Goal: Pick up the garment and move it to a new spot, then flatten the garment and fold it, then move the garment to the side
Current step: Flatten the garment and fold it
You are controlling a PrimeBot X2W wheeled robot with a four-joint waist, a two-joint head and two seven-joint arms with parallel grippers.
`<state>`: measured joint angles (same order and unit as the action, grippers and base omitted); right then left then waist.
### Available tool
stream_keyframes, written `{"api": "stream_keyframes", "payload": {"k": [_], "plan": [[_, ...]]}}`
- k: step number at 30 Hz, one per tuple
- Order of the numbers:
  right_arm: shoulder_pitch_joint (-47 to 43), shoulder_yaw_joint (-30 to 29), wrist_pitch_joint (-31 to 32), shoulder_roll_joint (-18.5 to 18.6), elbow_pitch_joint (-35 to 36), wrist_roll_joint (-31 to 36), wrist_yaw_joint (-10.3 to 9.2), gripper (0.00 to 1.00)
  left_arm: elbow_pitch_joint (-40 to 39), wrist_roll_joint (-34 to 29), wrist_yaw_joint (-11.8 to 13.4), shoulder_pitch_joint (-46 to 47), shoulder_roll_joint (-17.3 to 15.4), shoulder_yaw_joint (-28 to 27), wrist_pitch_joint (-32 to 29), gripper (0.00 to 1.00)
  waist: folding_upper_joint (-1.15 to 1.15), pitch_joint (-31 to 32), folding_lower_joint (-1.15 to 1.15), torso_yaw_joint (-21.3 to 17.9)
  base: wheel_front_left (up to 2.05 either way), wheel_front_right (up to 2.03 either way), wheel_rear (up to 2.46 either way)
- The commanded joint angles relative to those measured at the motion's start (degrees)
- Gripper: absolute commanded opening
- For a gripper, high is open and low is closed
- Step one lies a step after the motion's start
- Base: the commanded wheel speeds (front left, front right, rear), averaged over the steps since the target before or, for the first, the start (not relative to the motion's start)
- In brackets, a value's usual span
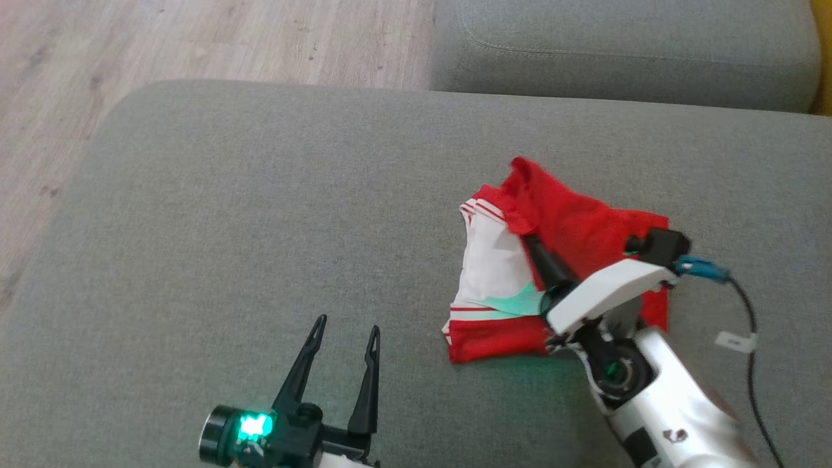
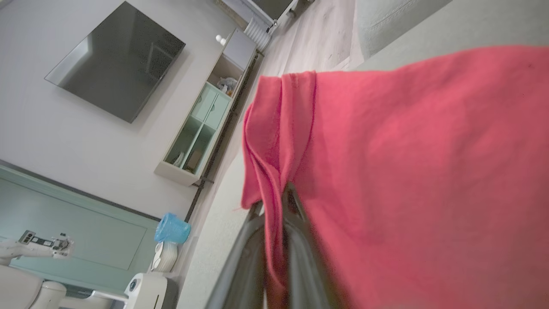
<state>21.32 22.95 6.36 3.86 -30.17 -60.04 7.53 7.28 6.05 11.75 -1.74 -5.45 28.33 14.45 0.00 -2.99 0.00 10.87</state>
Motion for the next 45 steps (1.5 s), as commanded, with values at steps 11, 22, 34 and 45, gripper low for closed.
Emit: {"api": "stream_keyframes", "payload": {"k": [11,22,34,45], "plan": [[7.09,12.48,-7.84,-0.97,-5.63,-9.26,-0.04,1.00,-1.11,-0.95,-0.52,0.91,1.27,-2.74,0.55,1.00,0.00,0.23,0.00,0.22,0.00,0.00,0.00],[6.86,16.12,-19.16,3.59,-6.73,0.01,-0.04,1.00,-1.03,0.68,-0.72,-1.43,1.61,-5.82,0.55,1.00,0.00,3.92,0.00,-3.35,0.00,0.00,0.00],[-12.47,-2.32,-21.33,15.02,11.26,28.02,-0.04,1.00,-2.06,1.27,-1.73,-5.85,1.65,-10.93,0.55,1.00,0.00,8.05,0.00,-7.57,0.00,0.00,0.00],[-29.63,-17.02,-21.35,5.87,22.35,47.82,-0.04,1.00,-3.54,0.41,-2.78,-10.18,2.07,-14.91,0.55,1.00,0.00,10.46,0.00,-8.70,0.00,0.00,0.00]]}}
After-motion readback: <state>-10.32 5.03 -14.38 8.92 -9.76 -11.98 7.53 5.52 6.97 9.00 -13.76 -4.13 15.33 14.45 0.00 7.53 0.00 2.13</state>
